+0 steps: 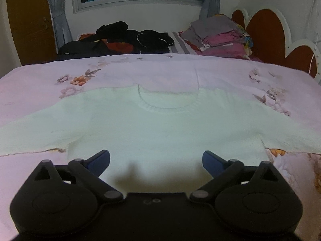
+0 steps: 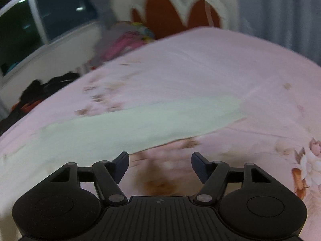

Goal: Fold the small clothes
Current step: 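Grasp the sleeve cuff with the right tool and fold it across the body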

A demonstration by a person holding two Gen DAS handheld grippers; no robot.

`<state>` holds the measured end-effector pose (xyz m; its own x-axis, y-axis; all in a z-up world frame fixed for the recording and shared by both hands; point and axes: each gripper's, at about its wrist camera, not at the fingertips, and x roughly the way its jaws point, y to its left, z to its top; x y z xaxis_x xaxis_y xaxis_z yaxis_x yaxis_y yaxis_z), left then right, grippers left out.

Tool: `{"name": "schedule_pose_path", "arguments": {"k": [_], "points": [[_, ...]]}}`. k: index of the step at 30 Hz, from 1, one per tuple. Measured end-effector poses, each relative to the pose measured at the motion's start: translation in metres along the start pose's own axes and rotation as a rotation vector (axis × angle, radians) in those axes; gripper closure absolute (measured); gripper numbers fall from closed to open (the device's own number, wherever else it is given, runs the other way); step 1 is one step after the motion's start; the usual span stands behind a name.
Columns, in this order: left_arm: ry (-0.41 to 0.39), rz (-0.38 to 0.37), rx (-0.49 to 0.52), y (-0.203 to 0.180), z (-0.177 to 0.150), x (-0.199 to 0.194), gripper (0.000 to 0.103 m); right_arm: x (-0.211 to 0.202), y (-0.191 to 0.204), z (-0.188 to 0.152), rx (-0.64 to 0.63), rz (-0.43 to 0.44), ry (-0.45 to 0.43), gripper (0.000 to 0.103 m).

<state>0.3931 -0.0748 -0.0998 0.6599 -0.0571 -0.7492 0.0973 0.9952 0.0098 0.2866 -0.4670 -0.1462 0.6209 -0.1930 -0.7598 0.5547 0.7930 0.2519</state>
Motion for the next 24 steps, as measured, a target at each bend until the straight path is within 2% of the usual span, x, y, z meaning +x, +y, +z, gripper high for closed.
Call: {"name": "schedule_pose_path", "arguments": {"k": [2, 6, 10, 11, 12, 13, 14, 15, 16, 18, 21, 24], "points": [[0.007, 0.007, 0.016, -0.006, 0.002, 0.008, 0.004, 0.011, -0.018, 0.007, 0.037, -0.042, 0.012, 0.034], [0.015, 0.019, 0.036, -0.015, 0.004, 0.018, 0.007, 0.031, -0.049, 0.018, 0.122, -0.071, 0.035, 0.034], [0.033, 0.016, 0.052, -0.018, 0.007, 0.025, 0.014, 0.041, -0.06, 0.032, 0.151, -0.072, 0.002, 0.034], [0.037, 0.009, 0.057, -0.018, 0.007, 0.027, 0.017, 0.043, -0.061, 0.035, 0.158, -0.079, -0.006, 0.042], [0.041, 0.005, 0.06, -0.019, 0.008, 0.028, 0.02, 0.047, -0.064, 0.038, 0.163, -0.094, -0.014, 0.059], [0.044, 0.005, 0.062, -0.019, 0.008, 0.029, 0.02, 0.05, -0.066, 0.041, 0.172, -0.113, -0.024, 0.067], [0.047, 0.007, 0.065, -0.02, 0.008, 0.03, 0.021, 0.052, -0.069, 0.043, 0.185, -0.12, -0.03, 0.082], [0.048, 0.009, 0.069, -0.02, 0.008, 0.03, 0.023, 0.052, -0.072, 0.043, 0.198, -0.119, -0.034, 0.088], [0.048, 0.011, 0.072, -0.02, 0.009, 0.031, 0.023, 0.05, -0.073, 0.043, 0.204, -0.113, -0.039, 0.09], [0.05, 0.013, 0.074, -0.02, 0.009, 0.031, 0.025, 0.045, -0.075, 0.043, 0.197, -0.108, -0.053, 0.101], [0.045, 0.016, 0.074, -0.019, 0.011, 0.028, 0.026, 0.034, -0.071, 0.047, 0.185, -0.072, -0.093, 0.101], [0.02, 0.029, 0.073, -0.013, 0.014, 0.022, 0.026, 0.023, -0.048, 0.053, 0.141, -0.016, -0.133, 0.101]]}}
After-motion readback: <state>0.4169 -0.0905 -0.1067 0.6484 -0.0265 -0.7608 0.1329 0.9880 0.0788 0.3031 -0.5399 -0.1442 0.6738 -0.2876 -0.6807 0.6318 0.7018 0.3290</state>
